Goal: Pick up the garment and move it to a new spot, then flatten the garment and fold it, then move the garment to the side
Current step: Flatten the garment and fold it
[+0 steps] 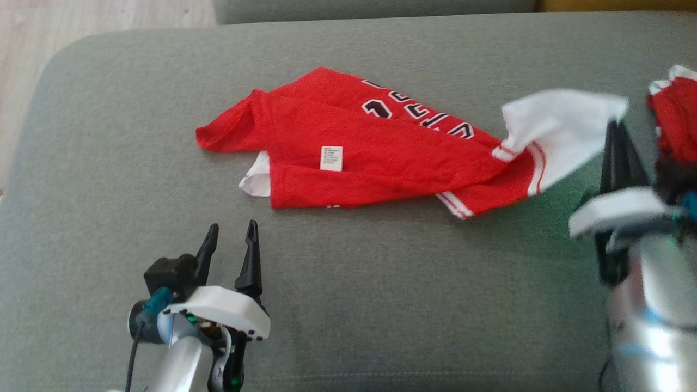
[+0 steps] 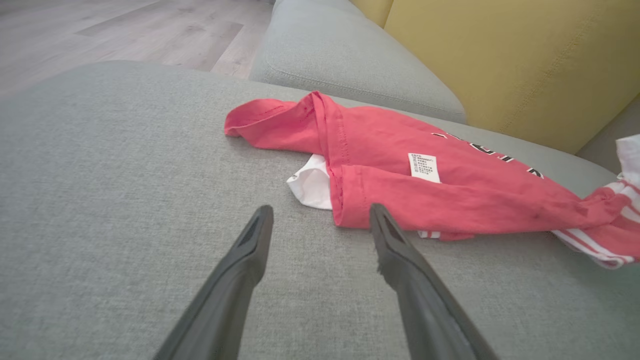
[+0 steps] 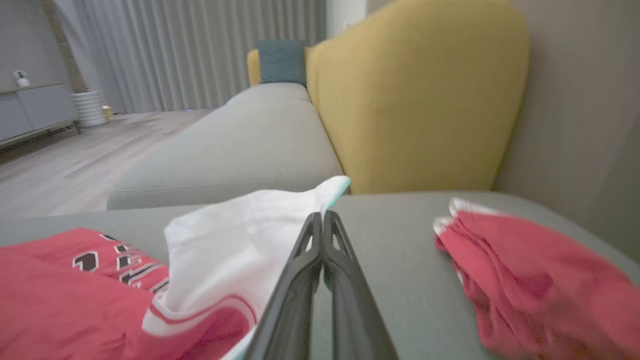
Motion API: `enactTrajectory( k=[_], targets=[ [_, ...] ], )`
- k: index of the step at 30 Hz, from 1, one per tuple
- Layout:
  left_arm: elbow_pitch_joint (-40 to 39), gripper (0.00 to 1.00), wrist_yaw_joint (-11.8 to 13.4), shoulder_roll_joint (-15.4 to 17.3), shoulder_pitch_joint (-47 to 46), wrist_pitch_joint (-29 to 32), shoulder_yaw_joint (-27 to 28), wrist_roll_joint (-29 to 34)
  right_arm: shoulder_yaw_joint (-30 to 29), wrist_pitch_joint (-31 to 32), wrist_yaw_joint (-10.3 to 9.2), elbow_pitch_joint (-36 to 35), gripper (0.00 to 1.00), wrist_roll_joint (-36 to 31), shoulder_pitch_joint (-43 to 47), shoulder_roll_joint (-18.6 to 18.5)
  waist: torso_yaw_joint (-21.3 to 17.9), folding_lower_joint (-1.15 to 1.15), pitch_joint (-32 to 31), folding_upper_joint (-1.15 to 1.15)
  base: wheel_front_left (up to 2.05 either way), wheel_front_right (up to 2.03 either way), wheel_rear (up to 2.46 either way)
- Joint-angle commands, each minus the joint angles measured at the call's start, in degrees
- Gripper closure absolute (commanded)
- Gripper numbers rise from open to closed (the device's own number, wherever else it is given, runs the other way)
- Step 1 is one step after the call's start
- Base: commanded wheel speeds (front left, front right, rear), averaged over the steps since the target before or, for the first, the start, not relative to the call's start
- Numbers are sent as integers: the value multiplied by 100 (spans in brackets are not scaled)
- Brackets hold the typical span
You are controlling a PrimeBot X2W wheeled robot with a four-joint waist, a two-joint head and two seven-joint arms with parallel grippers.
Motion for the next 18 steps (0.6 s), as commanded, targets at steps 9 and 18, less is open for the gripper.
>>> enactTrajectory(
  k=[9, 18],
  targets=[
    [-138, 0, -32, 44, -288, -70, 84, -2, 438, -61, -5, -172, 100, -696, -1781, -800, 496, 0, 216, 0, 0, 0, 0],
    [-171, 0, -27, 44, -284, -70, 81, -7, 1008, -61, -5, -525, 100, -689, -1598, -1047, 436, 0, 357, 0, 0, 0, 0]
  ],
)
